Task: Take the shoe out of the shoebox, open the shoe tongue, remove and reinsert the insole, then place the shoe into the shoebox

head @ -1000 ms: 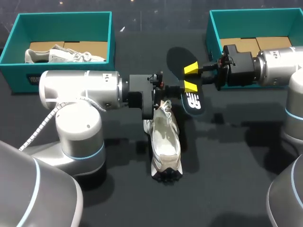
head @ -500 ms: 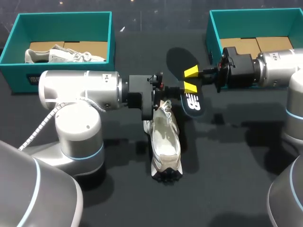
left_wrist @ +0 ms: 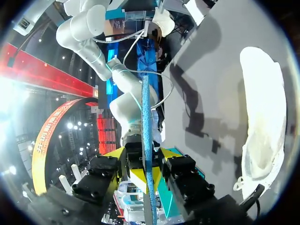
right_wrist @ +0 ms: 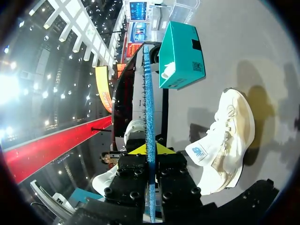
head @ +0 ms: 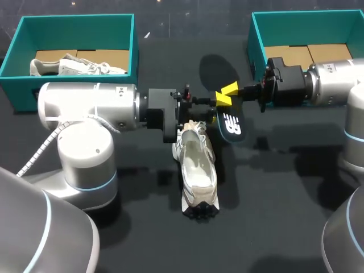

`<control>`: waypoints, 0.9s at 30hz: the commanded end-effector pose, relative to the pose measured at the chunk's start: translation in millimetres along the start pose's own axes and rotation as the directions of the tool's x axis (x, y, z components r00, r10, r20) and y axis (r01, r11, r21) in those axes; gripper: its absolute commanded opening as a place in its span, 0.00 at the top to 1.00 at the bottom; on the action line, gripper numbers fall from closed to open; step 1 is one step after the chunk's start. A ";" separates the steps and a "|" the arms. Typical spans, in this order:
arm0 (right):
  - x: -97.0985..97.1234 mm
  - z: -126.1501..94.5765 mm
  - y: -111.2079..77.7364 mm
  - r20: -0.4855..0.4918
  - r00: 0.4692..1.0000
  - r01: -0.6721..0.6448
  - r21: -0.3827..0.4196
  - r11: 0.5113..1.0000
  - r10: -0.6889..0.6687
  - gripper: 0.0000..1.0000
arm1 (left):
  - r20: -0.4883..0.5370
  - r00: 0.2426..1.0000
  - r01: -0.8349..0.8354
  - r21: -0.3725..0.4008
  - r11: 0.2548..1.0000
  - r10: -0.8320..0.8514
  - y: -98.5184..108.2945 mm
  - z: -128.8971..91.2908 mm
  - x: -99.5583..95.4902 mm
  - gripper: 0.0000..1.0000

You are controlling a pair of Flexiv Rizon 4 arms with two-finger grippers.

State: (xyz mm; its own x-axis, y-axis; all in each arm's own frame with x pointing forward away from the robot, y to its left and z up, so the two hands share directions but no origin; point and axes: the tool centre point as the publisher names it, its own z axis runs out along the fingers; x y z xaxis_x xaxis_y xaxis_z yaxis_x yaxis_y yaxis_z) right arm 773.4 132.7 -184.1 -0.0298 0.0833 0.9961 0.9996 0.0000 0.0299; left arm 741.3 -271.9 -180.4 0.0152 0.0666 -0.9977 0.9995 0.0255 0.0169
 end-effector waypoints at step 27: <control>-20.7 9.0 -14.0 -0.023 0.999 -0.033 0.011 0.999 0.033 1.00 | -0.395 0.916 0.134 0.130 0.982 -0.072 54.6 -83.2 -42.5 0.00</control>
State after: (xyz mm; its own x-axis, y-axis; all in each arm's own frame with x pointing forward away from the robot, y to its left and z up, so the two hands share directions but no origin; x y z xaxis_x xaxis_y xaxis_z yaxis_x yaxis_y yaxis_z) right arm 763.1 135.9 -198.0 0.0044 0.0718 0.9974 0.9998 0.0184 -0.0057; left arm 769.3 -190.2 -146.7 -0.0639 0.2718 -0.9602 0.9977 -0.0063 -0.0681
